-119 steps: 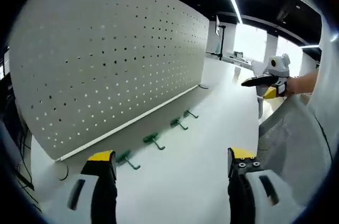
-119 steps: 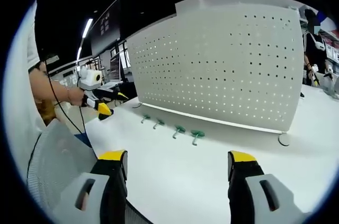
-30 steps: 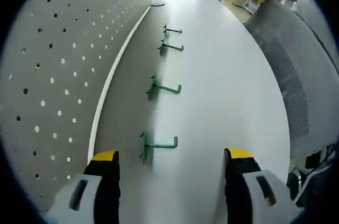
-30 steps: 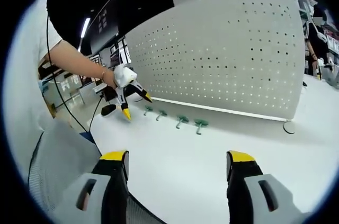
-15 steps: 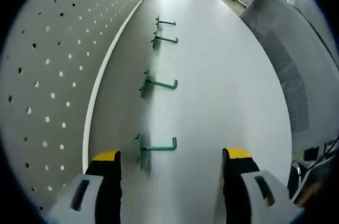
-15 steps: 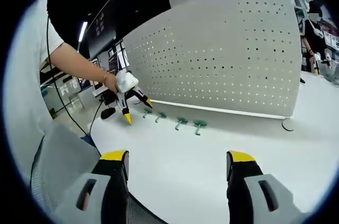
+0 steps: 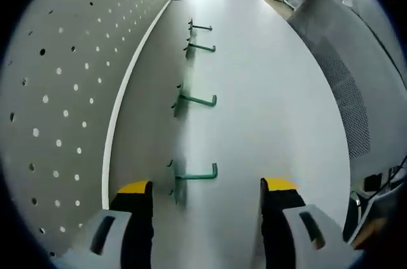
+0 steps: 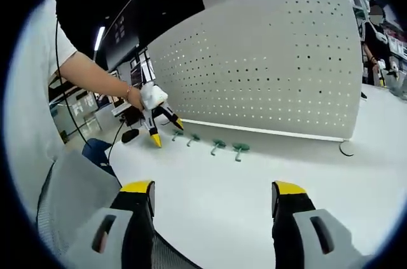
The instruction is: Insert the hook assembly into the mounting plate slot until the hook locks in place.
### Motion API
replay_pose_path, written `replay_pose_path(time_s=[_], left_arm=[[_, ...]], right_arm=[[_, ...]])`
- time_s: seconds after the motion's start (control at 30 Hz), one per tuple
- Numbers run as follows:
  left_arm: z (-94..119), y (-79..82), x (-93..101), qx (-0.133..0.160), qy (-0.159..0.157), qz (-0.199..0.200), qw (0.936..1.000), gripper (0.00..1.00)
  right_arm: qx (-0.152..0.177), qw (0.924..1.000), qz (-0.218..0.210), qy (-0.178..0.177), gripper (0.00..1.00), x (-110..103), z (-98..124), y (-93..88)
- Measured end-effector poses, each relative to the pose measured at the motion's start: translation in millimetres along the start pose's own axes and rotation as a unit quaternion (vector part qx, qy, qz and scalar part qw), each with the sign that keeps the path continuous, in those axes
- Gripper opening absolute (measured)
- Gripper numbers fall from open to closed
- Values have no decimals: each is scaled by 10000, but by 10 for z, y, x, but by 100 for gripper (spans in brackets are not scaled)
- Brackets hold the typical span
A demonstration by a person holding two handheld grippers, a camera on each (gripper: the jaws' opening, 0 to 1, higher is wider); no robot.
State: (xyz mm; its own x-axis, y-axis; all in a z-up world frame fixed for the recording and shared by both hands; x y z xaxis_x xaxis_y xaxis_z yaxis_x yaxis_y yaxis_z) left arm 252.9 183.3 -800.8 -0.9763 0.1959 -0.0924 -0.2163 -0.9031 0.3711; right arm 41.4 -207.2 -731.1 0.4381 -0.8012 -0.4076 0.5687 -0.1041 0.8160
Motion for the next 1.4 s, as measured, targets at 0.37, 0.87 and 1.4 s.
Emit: replay_pose_path(time_s=[0.37, 0.87, 1.4], left_arm=[[37, -32, -107, -54, 124, 278, 9995, 50], [53, -47, -135, -148, 300, 469, 9983, 23], [51, -16, -169, -249, 557, 486, 9970, 7]], right_arm=[[-25, 10000, 27, -30, 72, 8, 7, 0], [-50, 10000, 48, -18, 71, 0, 1, -1], [-127, 9999, 83, -12, 72, -8, -8, -1]])
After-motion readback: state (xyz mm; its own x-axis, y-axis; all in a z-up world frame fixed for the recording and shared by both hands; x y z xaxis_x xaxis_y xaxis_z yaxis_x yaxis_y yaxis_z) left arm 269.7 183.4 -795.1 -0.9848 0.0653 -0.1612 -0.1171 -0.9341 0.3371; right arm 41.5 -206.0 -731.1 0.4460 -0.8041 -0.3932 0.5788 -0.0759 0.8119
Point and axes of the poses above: the point that each gripper's makers call its tool centre point, and the gripper's own axes: z roughly backward along the fingers, x roughly to its right, y roughly out of its top, the point moved 9 cm from there along z, roughly backward along the fingers, and after that the axes turned 13 degrees about -z, right-handed, at the moved point
